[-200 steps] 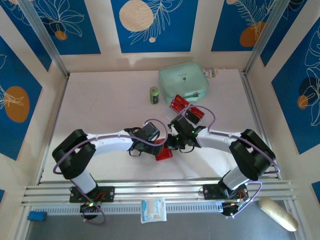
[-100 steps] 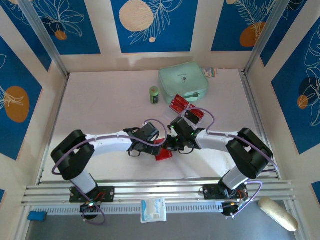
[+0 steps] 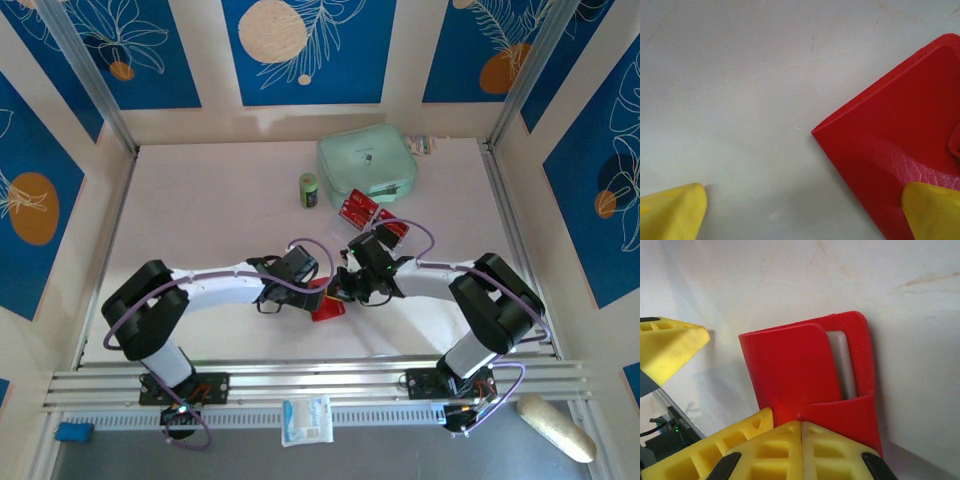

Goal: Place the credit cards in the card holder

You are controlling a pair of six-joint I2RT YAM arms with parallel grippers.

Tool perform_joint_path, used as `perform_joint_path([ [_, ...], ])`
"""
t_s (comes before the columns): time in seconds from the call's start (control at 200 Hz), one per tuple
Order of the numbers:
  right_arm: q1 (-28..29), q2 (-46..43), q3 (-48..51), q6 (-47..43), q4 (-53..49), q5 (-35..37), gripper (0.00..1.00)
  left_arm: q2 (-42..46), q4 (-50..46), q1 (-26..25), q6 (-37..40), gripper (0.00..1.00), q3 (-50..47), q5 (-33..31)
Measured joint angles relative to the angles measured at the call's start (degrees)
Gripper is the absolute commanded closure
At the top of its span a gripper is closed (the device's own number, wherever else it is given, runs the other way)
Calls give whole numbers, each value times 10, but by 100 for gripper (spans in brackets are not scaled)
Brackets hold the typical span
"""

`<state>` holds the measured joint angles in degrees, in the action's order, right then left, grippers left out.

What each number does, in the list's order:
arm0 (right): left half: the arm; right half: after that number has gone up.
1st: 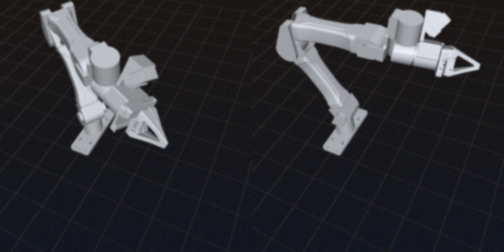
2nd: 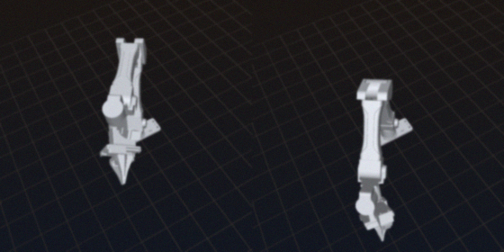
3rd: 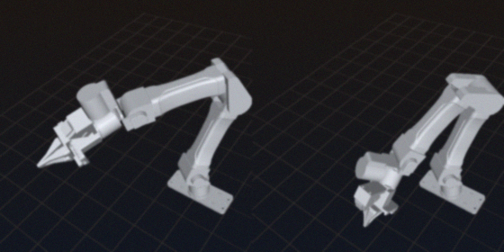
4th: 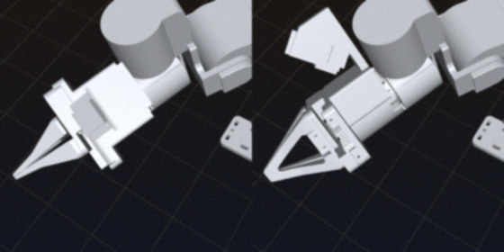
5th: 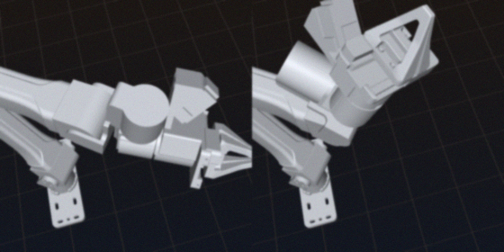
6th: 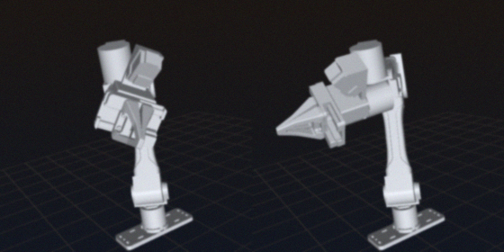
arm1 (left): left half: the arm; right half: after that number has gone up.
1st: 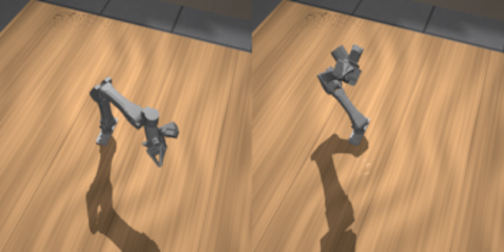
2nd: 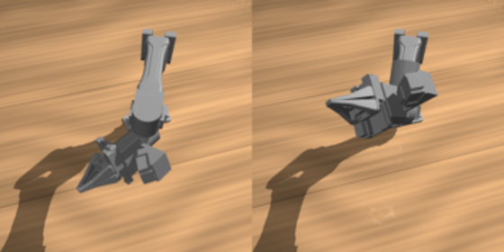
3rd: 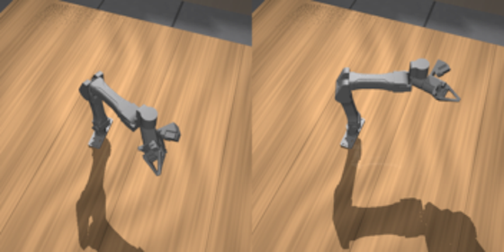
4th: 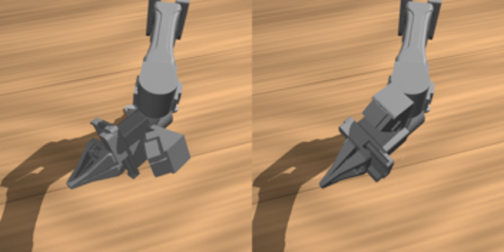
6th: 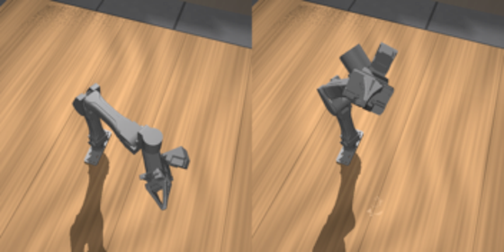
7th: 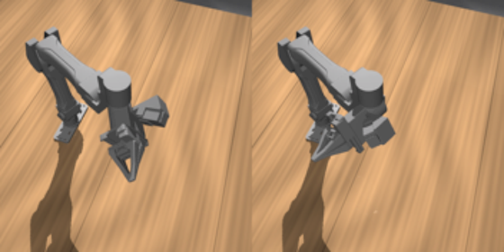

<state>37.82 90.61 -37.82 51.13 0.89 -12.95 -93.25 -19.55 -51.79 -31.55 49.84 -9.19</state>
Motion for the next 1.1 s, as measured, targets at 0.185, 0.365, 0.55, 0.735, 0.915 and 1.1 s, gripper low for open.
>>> perform_joint_path([
  [0.185,-1,-9,1,8,-5,-5,71,5,-3,0,0,0,0,-3],
  [0.365,-7,-71,-1,2,-49,-1,42,30,-11,0,-1,0,-5,-17],
  [0.55,-27,-149,-12,-2,-96,12,27,94,-10,0,-16,0,-15,-43],
  [0.735,-53,-235,-12,-16,-153,61,3,169,-9,5,-27,0,-34,-88],
  [0.915,-99,-333,-12,-27,-229,161,1,256,-7,21,-28,0,-73,-159],
  [1.1,-161,-417,3,-40,-270,296,1,337,12,51,16,0,-117,-240],
])
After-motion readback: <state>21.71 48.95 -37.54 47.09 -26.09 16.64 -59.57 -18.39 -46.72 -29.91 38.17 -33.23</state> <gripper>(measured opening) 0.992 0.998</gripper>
